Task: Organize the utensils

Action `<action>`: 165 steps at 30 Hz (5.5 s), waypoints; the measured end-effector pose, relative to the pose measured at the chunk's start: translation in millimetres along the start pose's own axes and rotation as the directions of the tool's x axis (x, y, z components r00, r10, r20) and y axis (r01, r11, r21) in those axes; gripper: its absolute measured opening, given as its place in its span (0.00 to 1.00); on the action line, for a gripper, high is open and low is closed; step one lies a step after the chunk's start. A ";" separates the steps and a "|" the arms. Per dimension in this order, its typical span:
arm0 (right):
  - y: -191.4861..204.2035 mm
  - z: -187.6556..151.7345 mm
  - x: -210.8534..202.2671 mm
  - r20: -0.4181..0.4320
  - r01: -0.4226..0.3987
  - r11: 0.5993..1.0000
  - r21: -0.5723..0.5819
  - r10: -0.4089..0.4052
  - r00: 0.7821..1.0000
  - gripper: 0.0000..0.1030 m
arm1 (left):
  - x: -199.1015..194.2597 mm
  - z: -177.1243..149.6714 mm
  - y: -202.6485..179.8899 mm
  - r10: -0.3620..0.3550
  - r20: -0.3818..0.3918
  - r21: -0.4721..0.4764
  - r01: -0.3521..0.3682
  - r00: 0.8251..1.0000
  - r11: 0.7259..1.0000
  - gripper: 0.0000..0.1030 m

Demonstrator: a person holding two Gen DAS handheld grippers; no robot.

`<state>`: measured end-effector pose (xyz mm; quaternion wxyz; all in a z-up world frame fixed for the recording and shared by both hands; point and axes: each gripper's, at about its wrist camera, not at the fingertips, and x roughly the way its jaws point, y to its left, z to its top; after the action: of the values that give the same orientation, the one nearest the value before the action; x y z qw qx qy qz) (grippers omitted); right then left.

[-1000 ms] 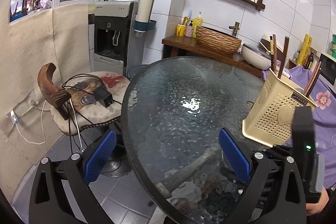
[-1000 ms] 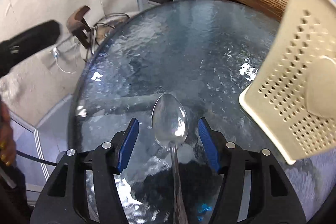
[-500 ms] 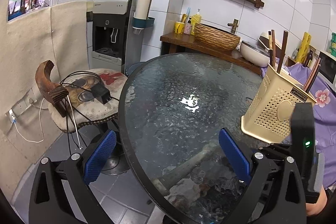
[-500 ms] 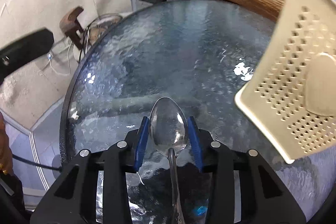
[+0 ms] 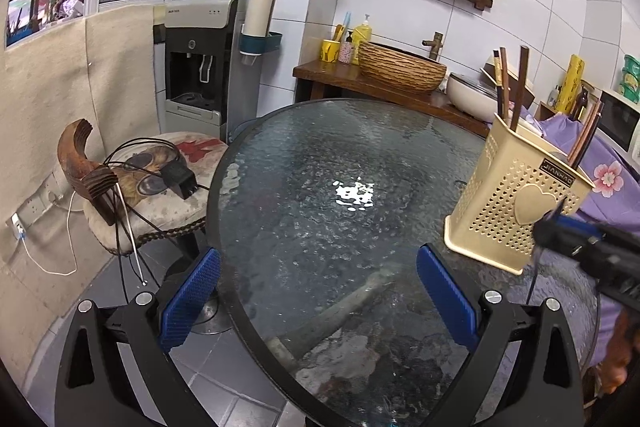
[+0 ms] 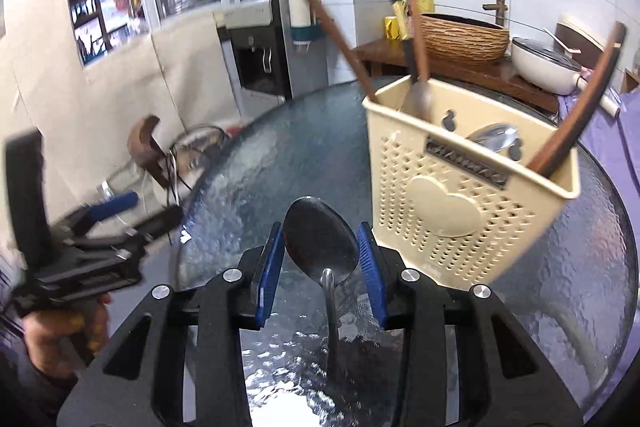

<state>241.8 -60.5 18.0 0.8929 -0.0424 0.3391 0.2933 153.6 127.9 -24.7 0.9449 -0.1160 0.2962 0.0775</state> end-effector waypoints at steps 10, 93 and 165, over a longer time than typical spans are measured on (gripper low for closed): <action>-7.3 4.1 -20.3 0.035 -0.013 0.999 0.044 0.011 0.999 0.37 | 1.1 -2.0 -20.3 -0.026 -0.009 0.037 0.026 1.000 0.999 0.93; -30.9 -3.7 -94.9 0.343 0.314 0.944 0.101 -0.329 0.880 0.85 | -36.5 17.6 -86.2 -0.216 0.090 0.147 0.202 0.972 0.968 0.93; -4.9 -155.1 -146.2 0.383 0.403 0.905 0.139 -0.424 0.821 0.94 | -112.6 -59.4 -79.7 -0.238 0.343 0.250 0.156 0.909 0.956 0.94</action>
<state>67.0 -179.6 -9.3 0.9863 -0.0304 0.1374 0.0861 47.0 26.8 6.8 0.9935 -0.0247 0.1067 -0.0311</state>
